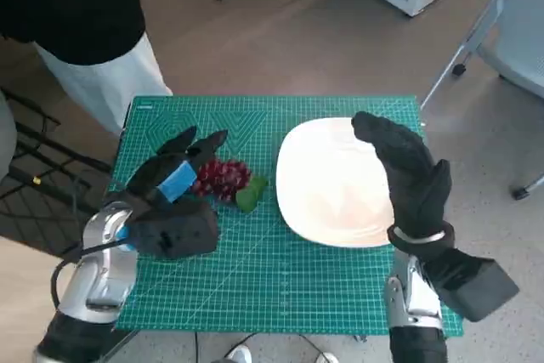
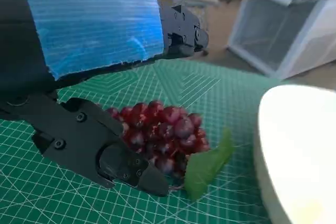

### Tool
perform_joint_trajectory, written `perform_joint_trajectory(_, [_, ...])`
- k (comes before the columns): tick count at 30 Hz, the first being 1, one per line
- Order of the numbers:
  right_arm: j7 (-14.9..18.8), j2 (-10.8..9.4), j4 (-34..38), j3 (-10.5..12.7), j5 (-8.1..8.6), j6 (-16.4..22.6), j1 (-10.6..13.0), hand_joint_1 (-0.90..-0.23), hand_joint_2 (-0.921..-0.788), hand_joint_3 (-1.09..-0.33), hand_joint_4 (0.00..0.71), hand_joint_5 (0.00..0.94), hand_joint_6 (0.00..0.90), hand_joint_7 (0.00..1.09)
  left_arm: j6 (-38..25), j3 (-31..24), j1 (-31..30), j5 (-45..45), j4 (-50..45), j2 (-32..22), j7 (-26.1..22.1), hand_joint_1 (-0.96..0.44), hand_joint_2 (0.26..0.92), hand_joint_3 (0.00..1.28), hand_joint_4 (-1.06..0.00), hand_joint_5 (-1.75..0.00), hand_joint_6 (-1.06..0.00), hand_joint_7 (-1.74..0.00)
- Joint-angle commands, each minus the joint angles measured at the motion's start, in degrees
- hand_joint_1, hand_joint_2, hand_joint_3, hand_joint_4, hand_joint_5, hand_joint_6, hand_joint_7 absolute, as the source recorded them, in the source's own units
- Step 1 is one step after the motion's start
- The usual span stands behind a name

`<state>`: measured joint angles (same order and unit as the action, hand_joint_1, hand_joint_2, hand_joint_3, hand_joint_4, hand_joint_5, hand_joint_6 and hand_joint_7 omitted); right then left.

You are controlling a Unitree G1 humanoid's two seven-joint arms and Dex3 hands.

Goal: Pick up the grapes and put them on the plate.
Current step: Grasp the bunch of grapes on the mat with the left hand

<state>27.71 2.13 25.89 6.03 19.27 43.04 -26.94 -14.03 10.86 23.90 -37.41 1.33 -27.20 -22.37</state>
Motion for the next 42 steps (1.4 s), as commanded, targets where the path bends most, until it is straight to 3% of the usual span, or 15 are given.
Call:
perform_joint_trajectory(1, [0.5, -0.1, 1.1, 0.1, 0.32, -0.6, 0.3, -0.677, -0.921, -0.717, 0.361, 0.0, -0.001, 0.54, -1.8, 2.5, 3.5, -1.3, 3.9, 0.7, -0.2, -0.33, 0.702, 0.0, -0.03, 0.0, -0.26, -0.01])
perform_joint_trajectory(25, [0.9, 0.4, 1.7, 0.8, 0.26, 0.1, 0.2, -0.691, -0.921, -0.712, 0.364, 0.002, 0.003, 0.56, 2.6, 11.7, 21.2, -0.7, 39.2, 5.9, 4.1, -0.26, 0.705, 0.0, -0.02, 0.0, -0.25, 0.0])
perform_joint_trajectory(42, [0.1, 0.5, 1.6, 1.0, -0.52, 0.2, 0.1, -0.692, -0.921, -0.711, 0.369, 0.004, 0.0, 0.57, 7.9, 13.8, 27.6, 0.7, 58.1, 9.5, 7.8, -0.16, 0.735, 0.01, -0.08, -0.01, -0.31, -0.01])
